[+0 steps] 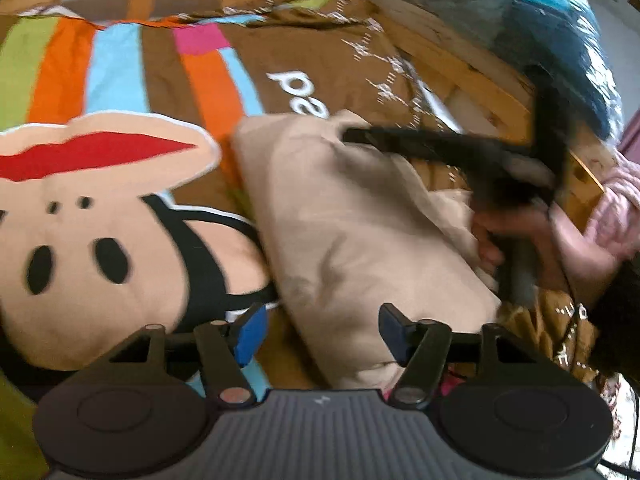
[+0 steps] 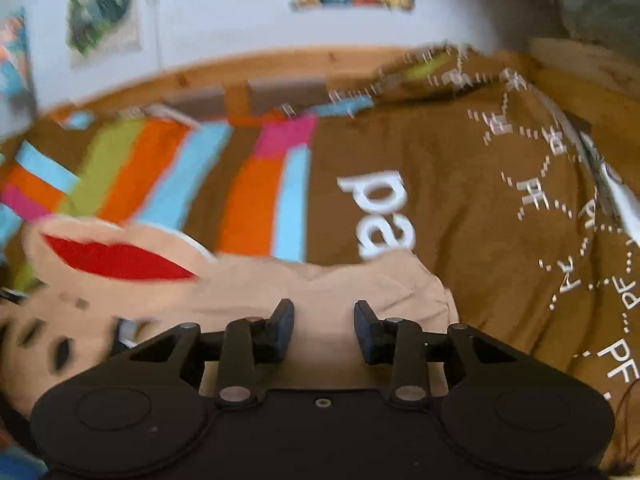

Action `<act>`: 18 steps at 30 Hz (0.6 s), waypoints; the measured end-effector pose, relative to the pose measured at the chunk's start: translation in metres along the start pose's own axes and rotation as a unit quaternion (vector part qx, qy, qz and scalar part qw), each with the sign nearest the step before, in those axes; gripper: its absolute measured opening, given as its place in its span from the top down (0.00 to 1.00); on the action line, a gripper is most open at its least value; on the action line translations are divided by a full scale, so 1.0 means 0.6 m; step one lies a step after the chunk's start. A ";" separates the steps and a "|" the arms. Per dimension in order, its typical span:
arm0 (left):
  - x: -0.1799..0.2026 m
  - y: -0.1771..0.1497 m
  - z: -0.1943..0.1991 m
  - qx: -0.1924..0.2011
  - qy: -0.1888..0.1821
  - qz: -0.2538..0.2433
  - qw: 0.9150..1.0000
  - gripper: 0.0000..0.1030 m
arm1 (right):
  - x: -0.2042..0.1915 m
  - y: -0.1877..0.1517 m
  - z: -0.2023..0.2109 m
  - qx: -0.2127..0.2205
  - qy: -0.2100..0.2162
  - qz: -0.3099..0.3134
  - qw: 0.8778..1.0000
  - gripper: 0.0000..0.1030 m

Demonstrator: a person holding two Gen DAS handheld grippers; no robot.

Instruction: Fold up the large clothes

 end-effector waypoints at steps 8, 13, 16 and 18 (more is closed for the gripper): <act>-0.053 -0.012 0.029 0.006 0.039 0.053 0.998 0.17 | -0.058 -0.062 0.101 -0.007 0.056 0.052 0.997 0.62; -0.063 -0.005 0.018 0.014 0.037 0.061 0.997 0.17 | -0.114 -0.125 0.104 0.016 -0.001 0.135 0.991 0.67; -0.074 -0.008 0.009 0.012 0.041 0.072 0.997 0.16 | -0.133 -0.153 0.099 0.040 -0.018 0.170 0.984 0.83; -0.082 -0.010 0.005 0.011 0.042 0.081 0.996 0.16 | -0.140 -0.162 0.095 0.044 -0.024 0.169 0.984 0.87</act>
Point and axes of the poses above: each gripper's, at about its wrist camera, not at the fingertips, and z roughly against the way its jaws point, x to its right, y to its top, the point moved 4 cm from there along -z, roughly the way its jaws point, and after that the axes turned 3 degrees about z, right-handed, at the moved point
